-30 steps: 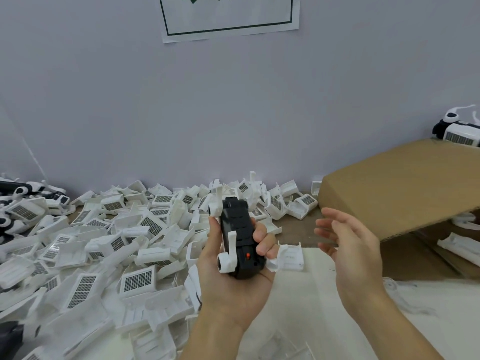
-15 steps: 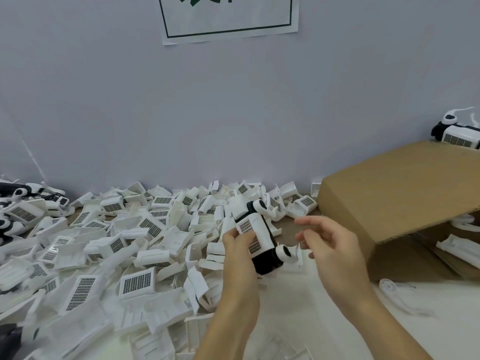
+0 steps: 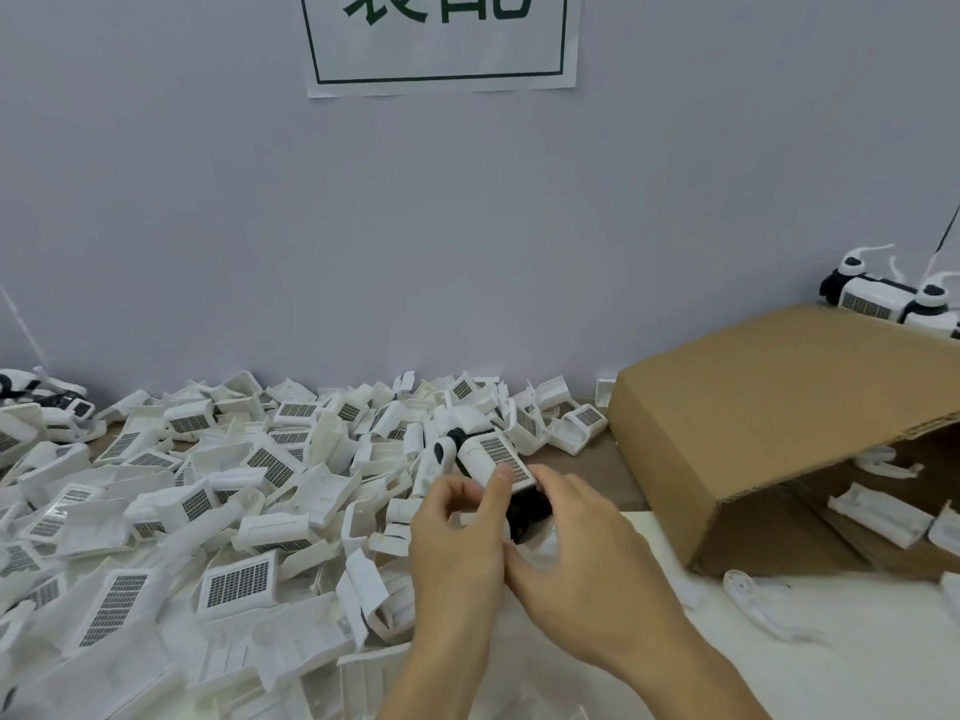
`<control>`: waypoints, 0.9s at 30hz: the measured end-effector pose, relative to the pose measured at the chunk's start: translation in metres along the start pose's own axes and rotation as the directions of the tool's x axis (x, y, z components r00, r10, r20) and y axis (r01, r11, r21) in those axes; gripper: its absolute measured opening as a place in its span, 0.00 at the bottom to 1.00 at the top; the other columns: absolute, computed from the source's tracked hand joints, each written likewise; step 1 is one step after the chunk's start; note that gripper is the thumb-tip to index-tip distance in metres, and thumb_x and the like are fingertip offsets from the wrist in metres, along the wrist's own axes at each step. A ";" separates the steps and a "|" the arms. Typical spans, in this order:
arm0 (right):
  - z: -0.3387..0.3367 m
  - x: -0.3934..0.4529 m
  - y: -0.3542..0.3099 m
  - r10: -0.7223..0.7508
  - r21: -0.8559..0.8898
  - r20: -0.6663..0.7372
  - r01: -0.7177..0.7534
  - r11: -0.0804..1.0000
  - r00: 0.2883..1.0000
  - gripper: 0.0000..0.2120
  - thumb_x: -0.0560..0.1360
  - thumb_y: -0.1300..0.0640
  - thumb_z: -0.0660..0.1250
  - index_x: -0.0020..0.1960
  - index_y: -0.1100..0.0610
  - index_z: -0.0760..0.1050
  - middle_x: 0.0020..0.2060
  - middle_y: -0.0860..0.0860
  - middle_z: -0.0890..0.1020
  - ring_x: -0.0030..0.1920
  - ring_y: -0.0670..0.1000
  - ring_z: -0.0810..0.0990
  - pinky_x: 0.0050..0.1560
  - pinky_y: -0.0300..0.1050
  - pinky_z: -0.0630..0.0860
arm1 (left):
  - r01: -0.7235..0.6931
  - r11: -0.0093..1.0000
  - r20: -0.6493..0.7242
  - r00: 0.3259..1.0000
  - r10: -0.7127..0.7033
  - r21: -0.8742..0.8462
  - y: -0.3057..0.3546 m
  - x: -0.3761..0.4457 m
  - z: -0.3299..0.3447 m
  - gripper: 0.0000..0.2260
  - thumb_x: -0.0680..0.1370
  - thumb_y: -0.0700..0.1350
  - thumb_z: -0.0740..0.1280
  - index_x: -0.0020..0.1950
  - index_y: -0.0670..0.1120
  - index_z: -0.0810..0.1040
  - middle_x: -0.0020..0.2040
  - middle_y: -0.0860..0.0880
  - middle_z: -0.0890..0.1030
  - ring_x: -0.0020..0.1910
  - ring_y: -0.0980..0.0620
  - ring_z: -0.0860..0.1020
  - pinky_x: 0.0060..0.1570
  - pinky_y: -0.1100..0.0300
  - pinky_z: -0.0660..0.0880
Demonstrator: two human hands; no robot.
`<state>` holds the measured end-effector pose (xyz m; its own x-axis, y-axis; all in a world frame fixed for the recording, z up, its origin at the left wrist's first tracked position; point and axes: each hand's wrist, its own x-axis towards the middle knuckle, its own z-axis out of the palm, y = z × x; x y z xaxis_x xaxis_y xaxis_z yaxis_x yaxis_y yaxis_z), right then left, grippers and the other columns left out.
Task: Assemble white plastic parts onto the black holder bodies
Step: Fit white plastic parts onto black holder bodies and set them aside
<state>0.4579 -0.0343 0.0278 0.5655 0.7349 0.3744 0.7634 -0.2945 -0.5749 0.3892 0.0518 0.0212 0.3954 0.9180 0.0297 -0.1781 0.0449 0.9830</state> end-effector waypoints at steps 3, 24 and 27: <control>-0.001 0.003 0.004 0.128 0.028 0.002 -0.128 0.991 0.992 0.20 0.71 0.31 0.61 0.54 0.44 0.71 0.48 0.42 0.81 0.48 0.45 0.79 0.48 0.48 0.78 | -0.041 0.997 0.088 0.995 0.036 0.062 0.000 -0.003 0.001 0.13 0.76 0.50 0.73 0.38 0.42 0.79 0.30 0.52 0.77 0.32 0.56 0.74 0.41 0.57 0.71; -0.142 0.049 0.034 0.511 0.997 0.074 -0.075 -0.019 0.856 0.21 0.81 0.54 0.53 0.64 0.67 0.73 0.49 0.67 0.81 0.38 0.58 0.82 0.38 0.44 0.80 | -0.231 0.970 0.127 0.967 0.222 0.069 0.018 0.004 0.000 0.17 0.78 0.29 0.65 0.30 0.41 0.80 0.29 0.46 0.82 0.25 0.56 0.78 0.31 0.70 0.72; -0.195 0.074 0.043 0.606 0.993 -0.078 0.116 -0.024 0.792 0.20 0.83 0.55 0.51 0.68 0.63 0.70 0.60 0.65 0.77 0.51 0.59 0.80 0.44 0.44 0.77 | -0.212 0.976 0.120 0.972 0.204 0.054 0.019 0.005 0.001 0.17 0.77 0.29 0.65 0.30 0.41 0.79 0.28 0.46 0.82 0.25 0.55 0.77 0.30 0.71 0.72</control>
<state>0.5938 -0.1118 0.1727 0.9347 0.3555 0.0048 -0.2625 0.6992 -0.6650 0.3884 0.0569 0.0401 0.4559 0.8539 0.2511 -0.2091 -0.1715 0.9627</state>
